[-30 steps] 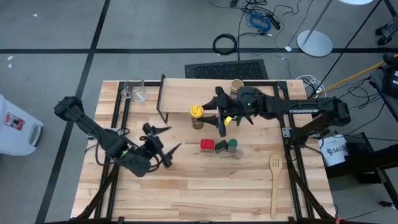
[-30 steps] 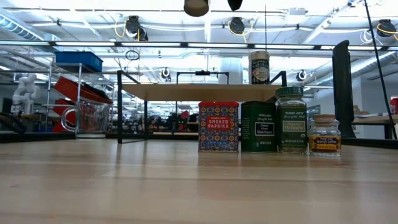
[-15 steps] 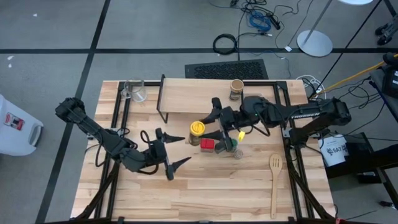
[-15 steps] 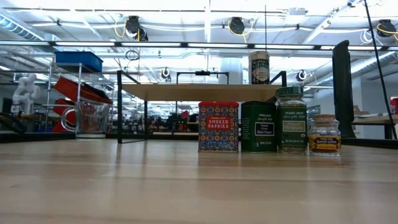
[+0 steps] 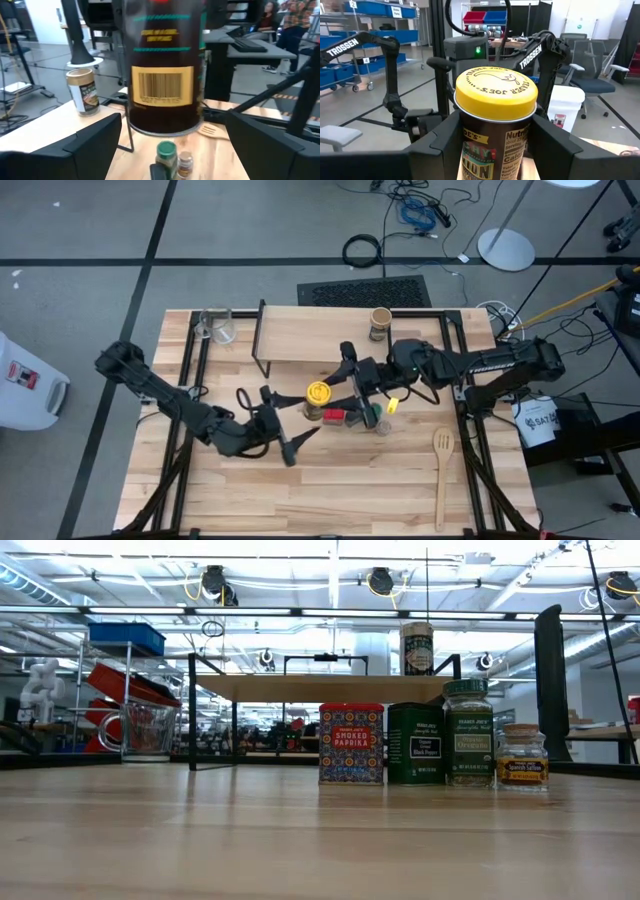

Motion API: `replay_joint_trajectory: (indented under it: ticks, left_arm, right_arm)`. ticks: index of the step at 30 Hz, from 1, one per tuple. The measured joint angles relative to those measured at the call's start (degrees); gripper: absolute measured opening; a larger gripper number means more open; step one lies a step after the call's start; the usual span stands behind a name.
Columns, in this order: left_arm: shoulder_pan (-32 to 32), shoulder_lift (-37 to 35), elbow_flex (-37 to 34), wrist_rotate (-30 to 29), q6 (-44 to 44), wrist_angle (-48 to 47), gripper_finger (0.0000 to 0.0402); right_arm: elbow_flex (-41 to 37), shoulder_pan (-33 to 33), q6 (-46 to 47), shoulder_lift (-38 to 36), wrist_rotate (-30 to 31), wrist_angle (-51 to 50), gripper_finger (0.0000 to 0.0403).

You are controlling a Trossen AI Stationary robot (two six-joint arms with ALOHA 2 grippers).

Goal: Shelf spices
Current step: Put the yellow seasoning bottle on the shelf

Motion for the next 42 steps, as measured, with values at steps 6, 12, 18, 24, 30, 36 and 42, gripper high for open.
replay_joint_trajectory:
  ticks: [6, 12, 18, 24, 30, 36, 42]
  left_arm:
    - [1.91, 2.30, 0.00, -0.23, 0.01, 2.40, 0.0366]
    - [2.69, 2.84, 0.00, -0.28, 0.38, 3.51, 0.0366]
    - [2.75, 2.84, 0.00, 0.61, 3.10, 6.05, 0.0366]
    - [2.75, 2.84, 0.00, 1.64, 3.97, 6.62, 0.0366]
    - [2.77, 2.84, 0.00, 1.64, 4.47, 6.62, 0.0348]
    - [3.19, 2.83, 0.00, 0.57, 4.45, 6.62, 0.0314]
    - [3.45, 2.82, 0.00, -1.00, 4.47, 6.52, 0.0290]
  right_arm:
    - [0.00, 0.04, -0.18, 0.02, 0.30, -0.04, 0.0183]
    - [0.00, 0.04, -0.31, 0.02, 0.30, -0.64, 0.0183]
    - [0.00, 0.04, -0.90, 0.02, 0.28, -1.34, 0.0183]
    - [0.00, 0.04, -0.92, 0.02, 0.29, -1.42, 0.0183]
    - [0.00, 0.04, -0.92, 0.02, 0.28, -1.67, 0.0183]
    - [0.00, 0.04, -0.92, 0.58, 0.28, -1.42, 0.0183]
    - [0.00, 0.00, -0.92, 2.36, 0.44, -1.26, 0.0183]
